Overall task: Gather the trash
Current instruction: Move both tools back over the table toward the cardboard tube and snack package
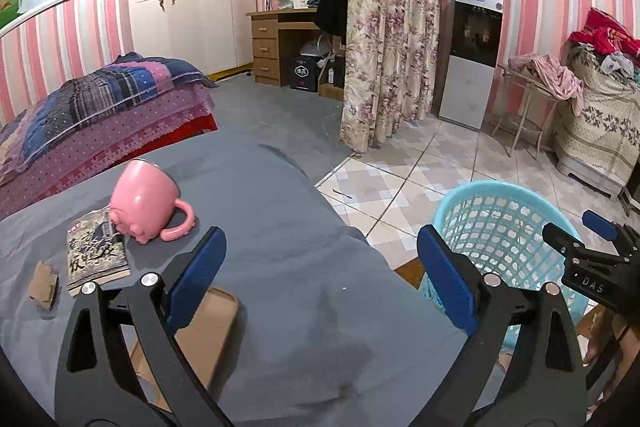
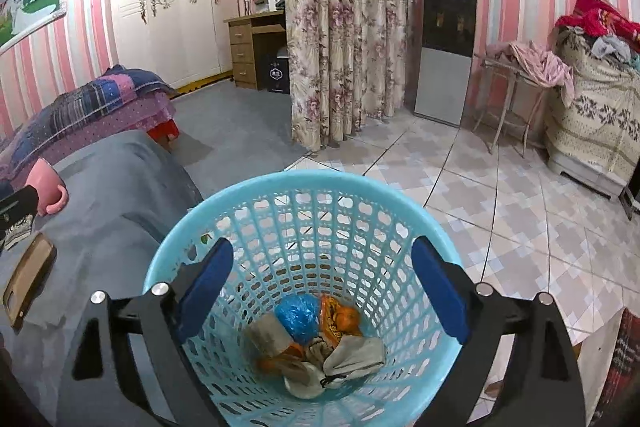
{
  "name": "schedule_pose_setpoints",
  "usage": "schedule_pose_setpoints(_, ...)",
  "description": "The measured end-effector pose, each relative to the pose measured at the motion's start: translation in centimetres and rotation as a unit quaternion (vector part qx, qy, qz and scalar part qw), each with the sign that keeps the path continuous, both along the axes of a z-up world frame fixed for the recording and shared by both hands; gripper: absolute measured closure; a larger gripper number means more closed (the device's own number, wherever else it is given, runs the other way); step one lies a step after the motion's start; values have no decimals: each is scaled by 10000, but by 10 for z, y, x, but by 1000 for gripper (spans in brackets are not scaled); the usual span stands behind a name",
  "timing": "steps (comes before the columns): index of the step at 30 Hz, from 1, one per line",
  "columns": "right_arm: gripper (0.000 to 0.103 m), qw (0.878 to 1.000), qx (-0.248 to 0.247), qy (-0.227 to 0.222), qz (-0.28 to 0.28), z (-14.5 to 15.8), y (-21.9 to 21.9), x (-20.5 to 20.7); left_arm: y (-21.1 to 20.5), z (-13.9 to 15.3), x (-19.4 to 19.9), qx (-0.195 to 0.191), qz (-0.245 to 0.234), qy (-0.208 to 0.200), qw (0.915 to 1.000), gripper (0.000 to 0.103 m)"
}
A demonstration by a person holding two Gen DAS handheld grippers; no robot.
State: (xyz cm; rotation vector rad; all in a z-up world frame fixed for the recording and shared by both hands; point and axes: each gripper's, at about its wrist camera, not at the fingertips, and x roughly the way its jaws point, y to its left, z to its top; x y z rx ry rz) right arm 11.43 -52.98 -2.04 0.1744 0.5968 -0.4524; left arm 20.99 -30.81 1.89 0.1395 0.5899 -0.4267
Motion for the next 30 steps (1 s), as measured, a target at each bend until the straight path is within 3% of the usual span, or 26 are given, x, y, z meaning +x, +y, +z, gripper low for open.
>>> schedule_pose_setpoints(14,13,9988,-20,-264,408,15,43,8,83,21,-11,149,592,-355,9975,6)
schedule_pose_setpoints(23,10,9969,-25,-280,742,21,81,18,184,13,-8,350,1338,-270,9900,6)
schedule_pose_setpoints(27,9,9930,142,-219,1153,19,113,32,240,0,2,307,1681,51,9853,6)
schedule_pose_setpoints(30,9,9892,237,-52,1442,16,137,48,273,-6,6,447,1908,44,9806,6)
